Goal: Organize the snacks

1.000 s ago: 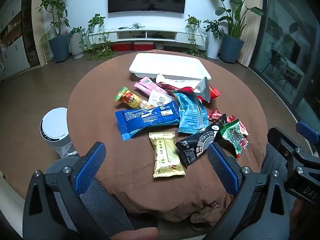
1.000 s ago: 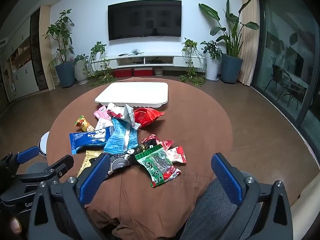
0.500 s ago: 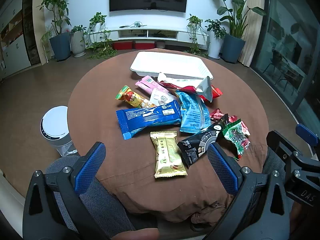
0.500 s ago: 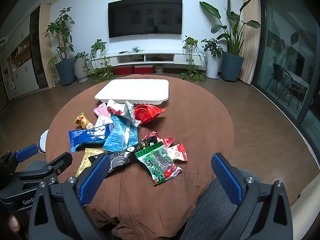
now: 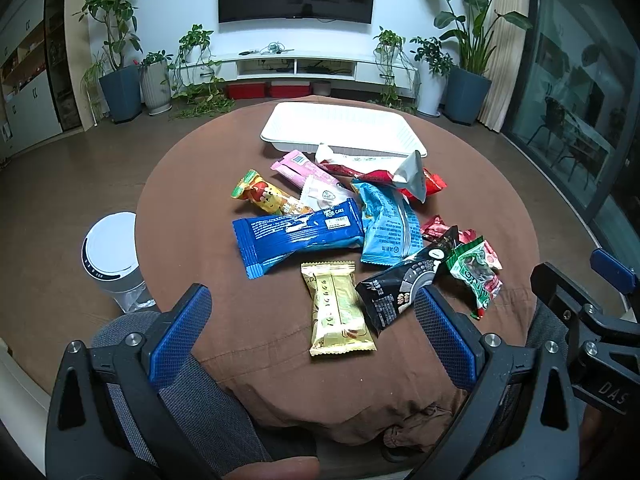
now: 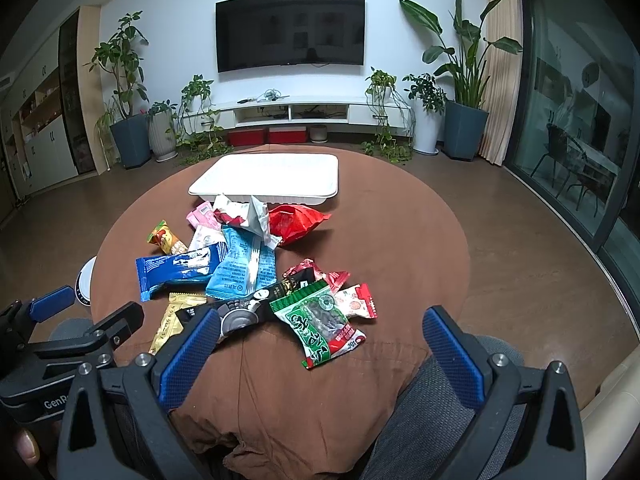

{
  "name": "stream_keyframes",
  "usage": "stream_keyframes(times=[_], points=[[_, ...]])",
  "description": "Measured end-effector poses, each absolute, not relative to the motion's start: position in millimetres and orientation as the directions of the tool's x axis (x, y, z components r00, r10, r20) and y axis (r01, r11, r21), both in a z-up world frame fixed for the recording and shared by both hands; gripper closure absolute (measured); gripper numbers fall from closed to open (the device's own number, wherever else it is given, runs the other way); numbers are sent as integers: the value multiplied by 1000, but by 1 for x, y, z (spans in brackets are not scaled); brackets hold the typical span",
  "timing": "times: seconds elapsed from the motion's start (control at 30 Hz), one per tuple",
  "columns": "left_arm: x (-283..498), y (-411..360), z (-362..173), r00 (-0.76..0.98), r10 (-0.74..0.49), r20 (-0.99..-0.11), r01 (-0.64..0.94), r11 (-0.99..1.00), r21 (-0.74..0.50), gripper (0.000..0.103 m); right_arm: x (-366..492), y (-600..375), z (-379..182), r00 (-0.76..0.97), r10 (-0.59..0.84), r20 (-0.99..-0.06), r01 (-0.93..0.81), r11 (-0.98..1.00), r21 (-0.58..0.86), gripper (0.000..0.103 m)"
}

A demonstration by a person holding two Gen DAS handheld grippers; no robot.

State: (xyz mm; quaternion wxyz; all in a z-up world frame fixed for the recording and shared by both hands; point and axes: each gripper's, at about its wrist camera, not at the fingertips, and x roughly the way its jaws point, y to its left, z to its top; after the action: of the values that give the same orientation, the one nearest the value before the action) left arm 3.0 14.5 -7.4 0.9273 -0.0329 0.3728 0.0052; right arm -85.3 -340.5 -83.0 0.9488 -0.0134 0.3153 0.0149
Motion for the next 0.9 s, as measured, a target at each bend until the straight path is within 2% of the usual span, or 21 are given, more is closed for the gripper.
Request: stream_keyframes(times=[0.9], points=[[4, 15, -12, 719, -10, -695, -38, 998, -53, 0, -84, -341, -89, 785, 28, -619, -39, 999, -4, 0]])
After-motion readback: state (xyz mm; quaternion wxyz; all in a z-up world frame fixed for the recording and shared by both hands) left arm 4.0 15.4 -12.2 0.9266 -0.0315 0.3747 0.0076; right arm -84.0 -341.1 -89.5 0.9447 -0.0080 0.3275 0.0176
